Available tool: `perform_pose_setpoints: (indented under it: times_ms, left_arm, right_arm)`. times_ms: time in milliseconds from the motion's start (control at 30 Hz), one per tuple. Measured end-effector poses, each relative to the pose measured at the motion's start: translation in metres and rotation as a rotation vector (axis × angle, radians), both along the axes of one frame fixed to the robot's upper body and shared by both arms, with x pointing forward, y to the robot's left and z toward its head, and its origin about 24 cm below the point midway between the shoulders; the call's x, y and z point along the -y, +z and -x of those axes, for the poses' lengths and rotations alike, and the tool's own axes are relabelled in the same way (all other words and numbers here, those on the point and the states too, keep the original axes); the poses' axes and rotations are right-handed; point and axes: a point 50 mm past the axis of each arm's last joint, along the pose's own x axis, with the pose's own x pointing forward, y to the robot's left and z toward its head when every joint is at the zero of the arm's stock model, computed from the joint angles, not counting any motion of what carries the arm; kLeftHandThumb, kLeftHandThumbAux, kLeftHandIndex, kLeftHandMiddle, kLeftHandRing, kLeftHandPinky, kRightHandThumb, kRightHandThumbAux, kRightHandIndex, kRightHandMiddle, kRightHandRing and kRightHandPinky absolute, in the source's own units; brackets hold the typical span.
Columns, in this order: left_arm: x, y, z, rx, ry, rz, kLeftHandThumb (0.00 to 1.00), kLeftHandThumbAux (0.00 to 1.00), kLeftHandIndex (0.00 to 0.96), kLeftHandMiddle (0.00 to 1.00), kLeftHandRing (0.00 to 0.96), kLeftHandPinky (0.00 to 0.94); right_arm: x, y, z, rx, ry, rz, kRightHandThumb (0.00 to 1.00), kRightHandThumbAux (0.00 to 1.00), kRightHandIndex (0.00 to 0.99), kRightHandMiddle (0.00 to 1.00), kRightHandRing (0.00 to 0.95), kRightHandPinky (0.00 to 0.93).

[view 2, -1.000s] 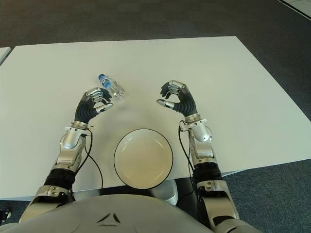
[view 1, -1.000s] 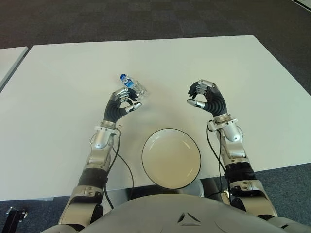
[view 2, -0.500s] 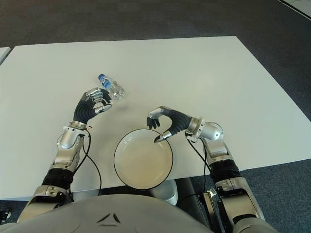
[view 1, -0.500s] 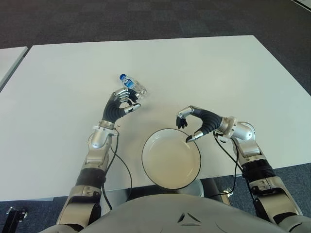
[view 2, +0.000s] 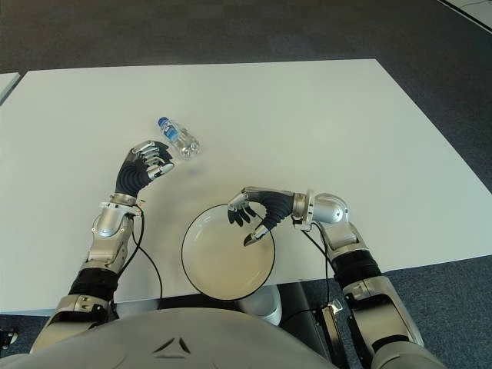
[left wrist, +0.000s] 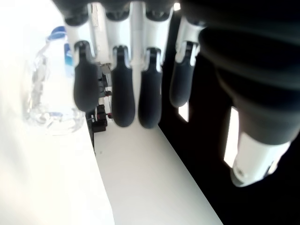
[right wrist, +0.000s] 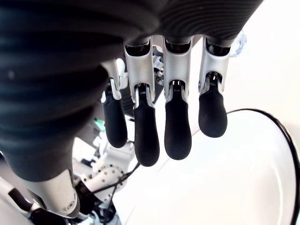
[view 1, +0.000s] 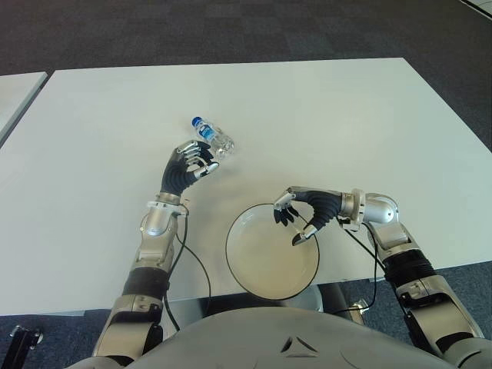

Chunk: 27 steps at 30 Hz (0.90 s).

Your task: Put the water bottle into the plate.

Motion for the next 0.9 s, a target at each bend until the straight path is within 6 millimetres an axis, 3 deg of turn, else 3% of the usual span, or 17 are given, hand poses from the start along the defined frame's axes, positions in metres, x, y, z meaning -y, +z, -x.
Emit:
perform_pose_setpoints:
  times_ms: [267,567,900]
  left_arm:
    - [0.0,-0.002,0.001,-0.022,0.02,0.003,0.836,0.675,0.402,0.545,0.664,0.643]
    - [0.0,-0.006,0.004,-0.057,0.029,-0.002,0.836,0.674,0.404,0.541,0.664,0.638]
    - [-0.001,-0.008,0.005,-0.067,0.038,0.015,0.837,0.674,0.404,0.547,0.669,0.646]
  right_arm:
    - [-0.004,0.006,0.006,0.041,0.023,0.021,0.71,0.733,0.428,0.686,0.728,0.772]
    - [-0.003,0.009,0.007,0.084,-0.046,0.063,0.705,0.735,0.428,0.623,0.657,0.655]
    - [0.002,0.012,0.003,0.048,-0.128,0.099,0.701,0.735,0.429,0.575,0.606,0.611]
